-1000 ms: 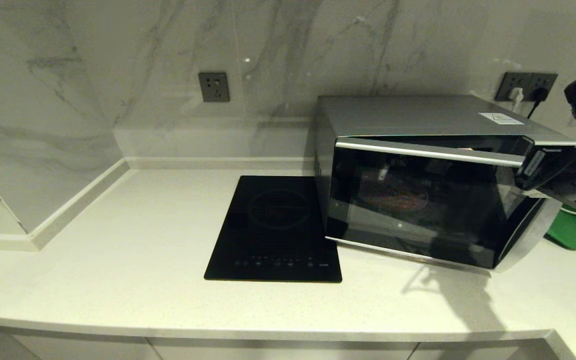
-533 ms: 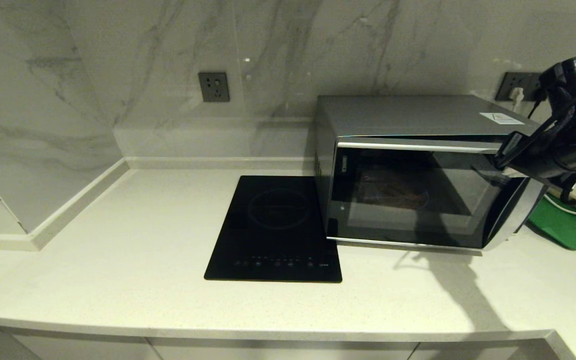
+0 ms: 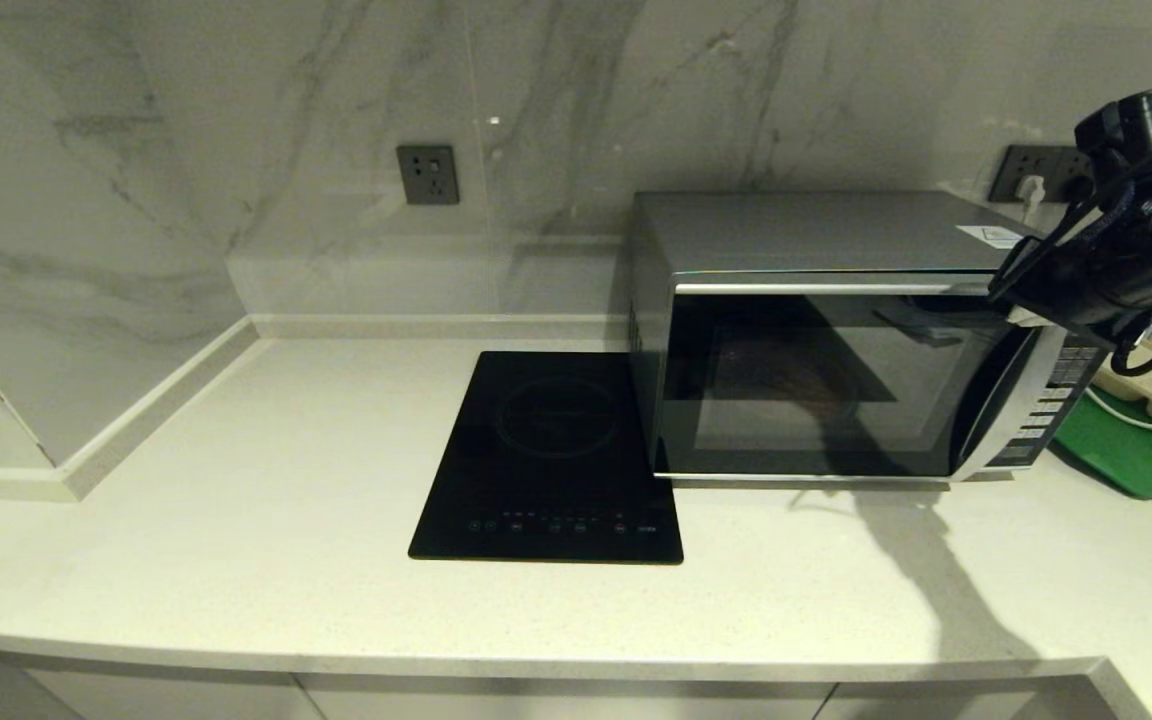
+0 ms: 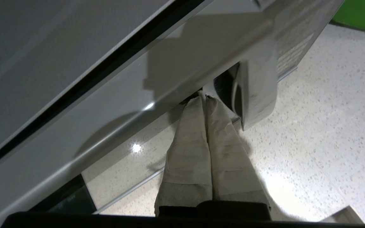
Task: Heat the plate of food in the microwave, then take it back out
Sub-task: Close the microwave oven, then open the microwave oven
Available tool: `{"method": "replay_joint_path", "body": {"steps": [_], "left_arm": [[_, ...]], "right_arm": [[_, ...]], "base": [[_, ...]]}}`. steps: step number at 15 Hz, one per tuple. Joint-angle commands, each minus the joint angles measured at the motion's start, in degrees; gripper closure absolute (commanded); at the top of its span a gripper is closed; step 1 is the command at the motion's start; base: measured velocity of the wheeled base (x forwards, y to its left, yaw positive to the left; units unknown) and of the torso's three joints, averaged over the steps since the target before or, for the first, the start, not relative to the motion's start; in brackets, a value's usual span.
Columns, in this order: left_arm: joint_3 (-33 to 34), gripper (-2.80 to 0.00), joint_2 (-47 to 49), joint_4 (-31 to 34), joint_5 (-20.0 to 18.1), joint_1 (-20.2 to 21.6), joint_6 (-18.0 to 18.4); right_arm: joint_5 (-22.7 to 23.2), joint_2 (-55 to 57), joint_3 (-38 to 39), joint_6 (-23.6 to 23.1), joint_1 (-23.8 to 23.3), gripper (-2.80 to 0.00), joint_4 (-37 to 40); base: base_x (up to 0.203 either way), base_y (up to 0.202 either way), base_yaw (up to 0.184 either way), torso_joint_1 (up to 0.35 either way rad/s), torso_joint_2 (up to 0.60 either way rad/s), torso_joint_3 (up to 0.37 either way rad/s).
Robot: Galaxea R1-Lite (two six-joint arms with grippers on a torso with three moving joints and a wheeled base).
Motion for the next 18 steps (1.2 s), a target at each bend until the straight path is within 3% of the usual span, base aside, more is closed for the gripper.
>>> {"method": "replay_joint_path", "body": {"steps": [1,5,10,14,16,18], "left_arm": [[0.0,0.00,0.0,0.0,0.0,0.0,0.0],[0.0,0.00,0.0,0.0,0.0,0.0,0.0],[0.0,0.00,0.0,0.0,0.0,0.0,0.0],[0.0,0.00,0.0,0.0,0.0,0.0,0.0],[0.0,0.00,0.0,0.0,0.0,0.0,0.0],[0.0,0.00,0.0,0.0,0.0,0.0,0.0]], "right_arm": [[-0.1,1.9,-1.9,0.3,-0.4,0.00,-0.1],[0.0,2.9,-3.6,0.3,-0.7,0.00,0.0],[1.9,-7.1,3.2,0.7,-0.8,0.00,1.8],[13.8,-25.8,11.0,1.4,-4.9,0.00,9.8],[24.9,-32.3,13.4,-0.7,-15.1,0.00,15.4],[36.2,-34.2,14.3,-7.5,-28.5,0.00,21.4]], "base": [[0.000,0.000,0.000,0.000,0.00,0.000],[0.000,0.000,0.000,0.000,0.00,0.000],[0.000,0.000,0.000,0.000,0.00,0.000],[0.000,0.000,0.000,0.000,0.00,0.000],[0.000,0.000,0.000,0.000,0.00,0.000],[0.000,0.000,0.000,0.000,0.00,0.000]]}}
